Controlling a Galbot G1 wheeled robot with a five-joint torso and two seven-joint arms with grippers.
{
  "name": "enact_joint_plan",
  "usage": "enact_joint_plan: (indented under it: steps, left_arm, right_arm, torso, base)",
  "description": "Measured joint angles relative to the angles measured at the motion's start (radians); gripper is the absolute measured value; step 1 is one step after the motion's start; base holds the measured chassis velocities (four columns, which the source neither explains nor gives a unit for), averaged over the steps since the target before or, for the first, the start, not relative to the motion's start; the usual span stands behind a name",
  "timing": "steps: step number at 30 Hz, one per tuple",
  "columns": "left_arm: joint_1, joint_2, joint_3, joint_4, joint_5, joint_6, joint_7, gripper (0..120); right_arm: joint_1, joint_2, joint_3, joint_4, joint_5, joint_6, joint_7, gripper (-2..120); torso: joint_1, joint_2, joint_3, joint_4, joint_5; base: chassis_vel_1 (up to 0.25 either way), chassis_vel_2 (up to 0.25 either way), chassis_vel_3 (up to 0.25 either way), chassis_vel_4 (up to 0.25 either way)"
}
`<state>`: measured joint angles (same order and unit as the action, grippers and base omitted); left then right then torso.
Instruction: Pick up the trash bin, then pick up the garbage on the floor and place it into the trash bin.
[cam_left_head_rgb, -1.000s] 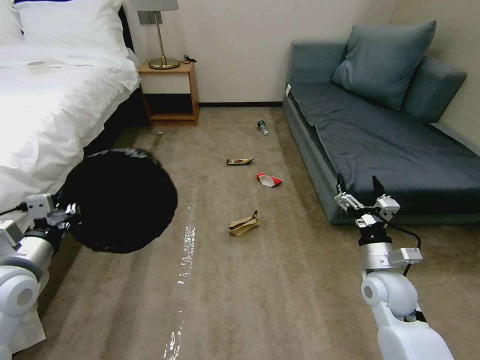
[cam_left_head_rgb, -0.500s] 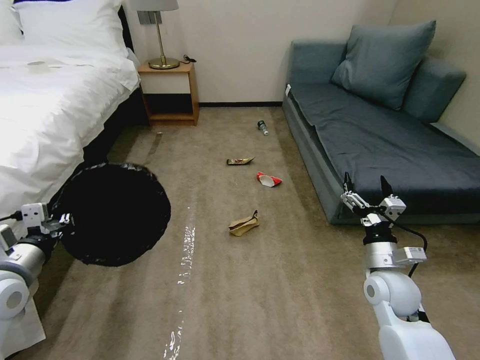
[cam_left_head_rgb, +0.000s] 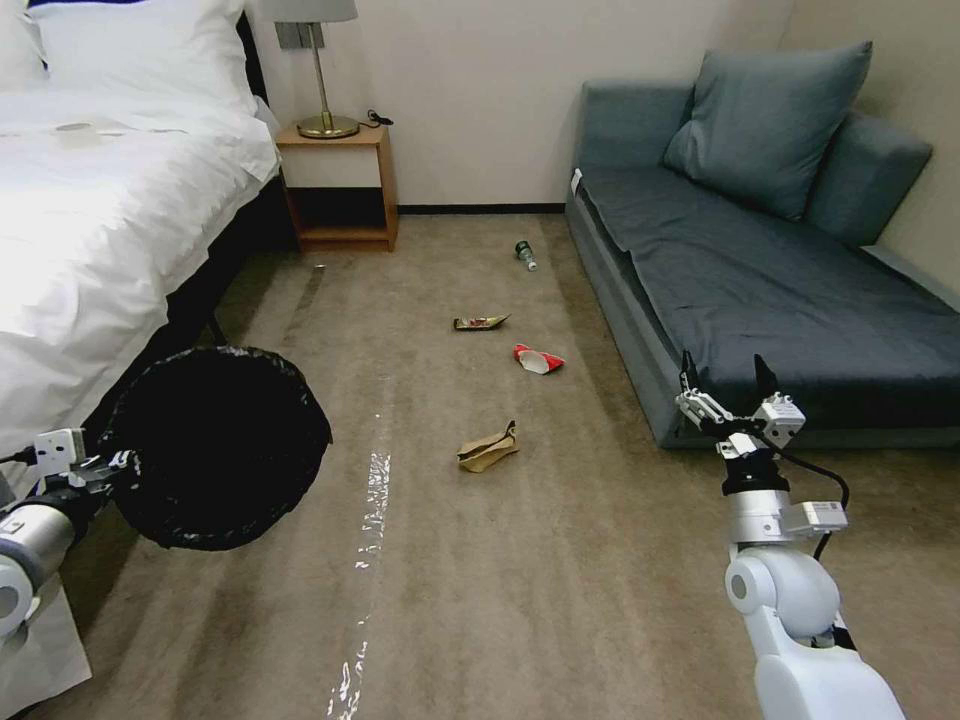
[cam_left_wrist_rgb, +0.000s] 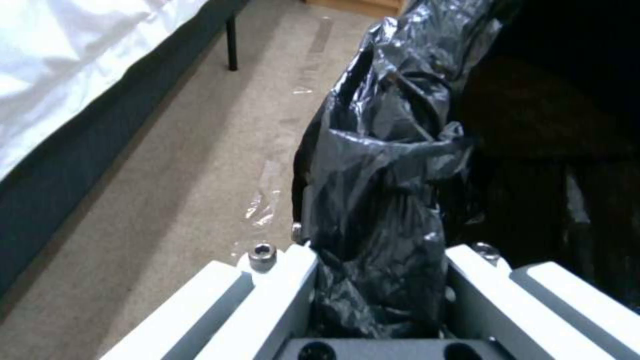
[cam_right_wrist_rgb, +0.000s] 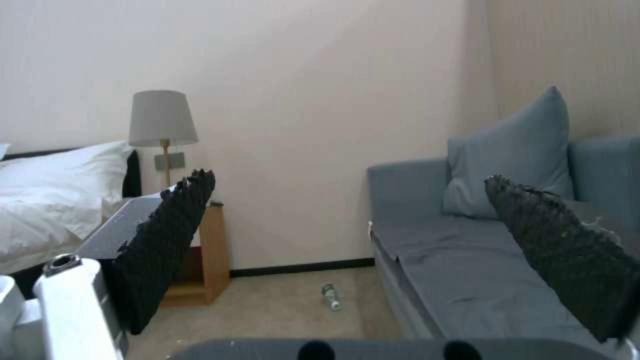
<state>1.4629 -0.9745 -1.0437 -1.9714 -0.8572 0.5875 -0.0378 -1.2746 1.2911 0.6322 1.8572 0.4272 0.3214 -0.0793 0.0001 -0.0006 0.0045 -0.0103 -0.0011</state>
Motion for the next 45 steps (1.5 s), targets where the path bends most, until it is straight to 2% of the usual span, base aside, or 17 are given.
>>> enact_joint_plan:
  steps: [16, 45]
  left_arm:
    - [-0.018, 0.006, 0.017, 0.005, -0.018, -0.011, -0.007, 0]
    - [-0.023, 0.002, 0.031, 0.003, -0.024, -0.024, -0.021, 0]
  right_arm:
    - [0.002, 0.004, -0.006, -0.011, -0.011, 0.007, -0.004, 100]
    - [0.007, 0.004, -0.017, -0.016, -0.015, 0.012, -0.019, 100]
  torso:
    - [0.0, 0.0, 0.0, -0.0001, 0.0001]
    - [0.0, 0.0, 0.0, -0.0001, 0.0001]
  base:
    - [-0.005, 0.002, 0.002, -0.002]
    - [-0.066, 0.059, 0.063, -0.067]
